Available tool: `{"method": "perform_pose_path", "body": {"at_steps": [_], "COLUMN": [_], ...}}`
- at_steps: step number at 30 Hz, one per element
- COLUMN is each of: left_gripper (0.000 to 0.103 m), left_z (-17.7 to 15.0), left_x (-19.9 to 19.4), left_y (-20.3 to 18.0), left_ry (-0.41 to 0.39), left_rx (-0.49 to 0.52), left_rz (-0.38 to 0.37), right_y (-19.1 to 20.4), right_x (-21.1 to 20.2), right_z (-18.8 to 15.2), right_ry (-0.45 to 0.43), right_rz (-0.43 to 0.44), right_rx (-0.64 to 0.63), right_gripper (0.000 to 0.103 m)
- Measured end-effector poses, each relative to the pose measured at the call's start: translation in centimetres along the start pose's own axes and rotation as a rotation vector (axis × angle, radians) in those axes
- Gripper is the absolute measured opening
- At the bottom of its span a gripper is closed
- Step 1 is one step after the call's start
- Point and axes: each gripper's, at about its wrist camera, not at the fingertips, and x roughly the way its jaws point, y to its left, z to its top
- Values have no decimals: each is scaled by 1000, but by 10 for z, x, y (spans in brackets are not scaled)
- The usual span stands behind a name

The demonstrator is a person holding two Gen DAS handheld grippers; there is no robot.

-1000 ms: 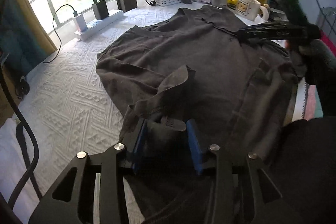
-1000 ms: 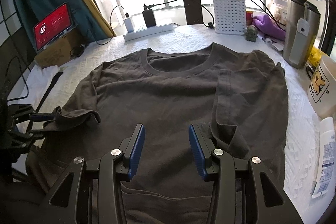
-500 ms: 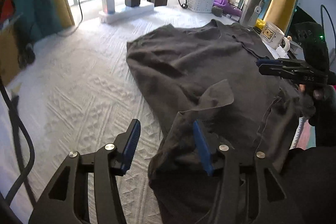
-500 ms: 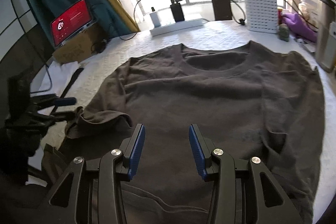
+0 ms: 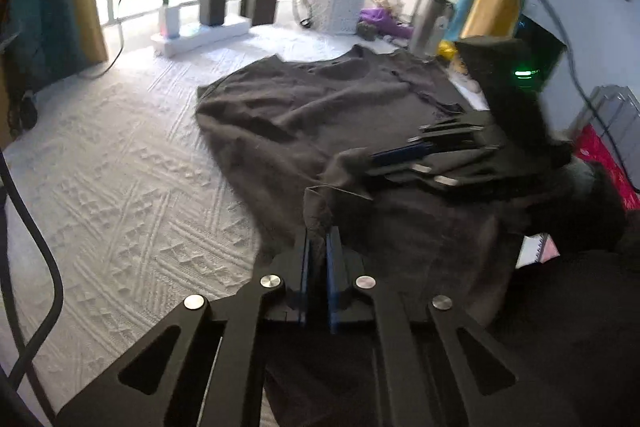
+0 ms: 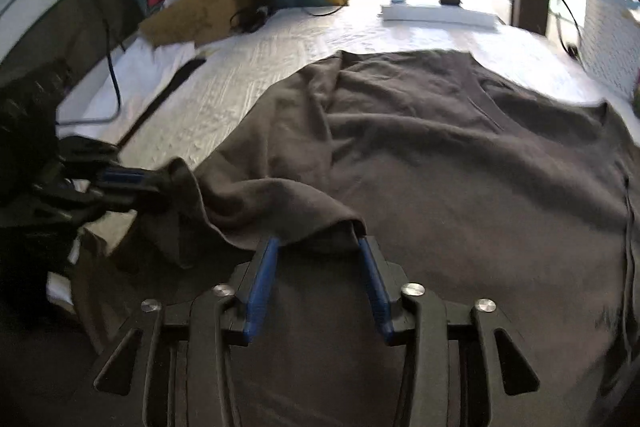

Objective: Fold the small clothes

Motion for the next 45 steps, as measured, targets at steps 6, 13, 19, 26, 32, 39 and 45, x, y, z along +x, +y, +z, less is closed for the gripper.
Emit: {"method": "perform_pose_path", "body": {"at_steps": [6,13,19,26,32,39,45], "left_gripper": [6,44,81,81,80,5,5], "left_z": [-13,-24,-5,36,66,83,96], "left_x": [1,-1,-27,31,86,97,99], "left_y": [-21,-10,4,65,90,82,87], "left_ry": [92,161,57,90,108,62,12], "left_rx": [74,-7,-7,-130,-169,-101,-88], "left_rz": [-97,-123,-120,138,146,214,301], "right_y": [-8,-39,-59,-67,-80,-98,-99], "right_x": [1,-21,-49,-75,-88,-88,-94], "right_z": [10,-7,-21,-23,-27,-39,-35], "right_ry": [-15,-35,-86,-163,-181,-168,-185], "right_rz": [-97,-214,-232,-227,-239,-243,-263], "right_rx": [-4,85,160,207,236,283,279], "right_gripper": [19,19,19,73,73,73,73]}}
